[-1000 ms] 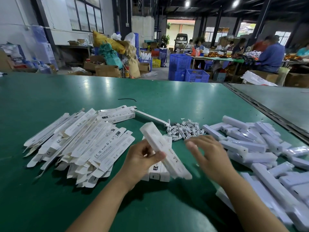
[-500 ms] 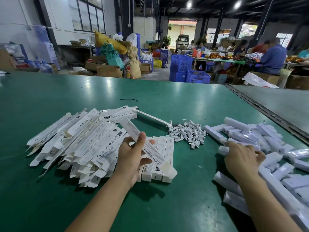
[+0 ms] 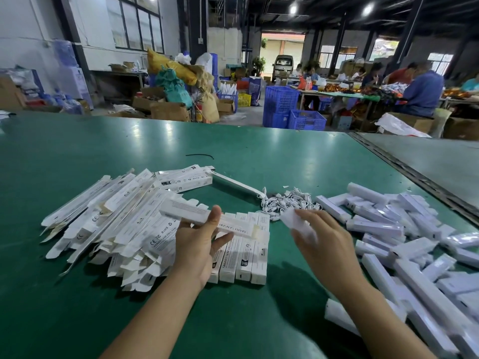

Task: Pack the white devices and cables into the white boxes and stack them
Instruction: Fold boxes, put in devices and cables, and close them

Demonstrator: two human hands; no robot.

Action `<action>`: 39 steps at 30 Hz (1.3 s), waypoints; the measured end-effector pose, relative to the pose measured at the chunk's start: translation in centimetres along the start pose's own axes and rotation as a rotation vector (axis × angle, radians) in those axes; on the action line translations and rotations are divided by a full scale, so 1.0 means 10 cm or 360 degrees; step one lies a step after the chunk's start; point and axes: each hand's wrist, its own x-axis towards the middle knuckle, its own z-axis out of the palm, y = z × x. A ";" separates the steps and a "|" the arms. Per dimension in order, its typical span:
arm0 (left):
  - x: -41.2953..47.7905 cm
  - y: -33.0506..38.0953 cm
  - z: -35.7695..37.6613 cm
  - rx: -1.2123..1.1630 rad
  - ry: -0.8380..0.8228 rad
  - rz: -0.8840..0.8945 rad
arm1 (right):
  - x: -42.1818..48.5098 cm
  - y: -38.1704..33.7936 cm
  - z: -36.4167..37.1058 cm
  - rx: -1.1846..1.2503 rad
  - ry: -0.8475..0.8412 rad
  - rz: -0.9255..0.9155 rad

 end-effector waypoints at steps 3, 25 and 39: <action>0.00 0.01 0.02 -0.0117 -0.0104 -0.0027 | -0.05 -0.11 0.04 0.0079 0.0006 -0.0172; -0.14 -0.11 0.09 0.0004 -0.0412 -0.0056 | -0.14 -0.20 0.13 0.0724 0.0024 0.0012; -0.07 -0.07 0.07 -0.0209 -0.0129 0.0031 | -0.08 -0.11 0.22 0.1382 0.0044 0.0735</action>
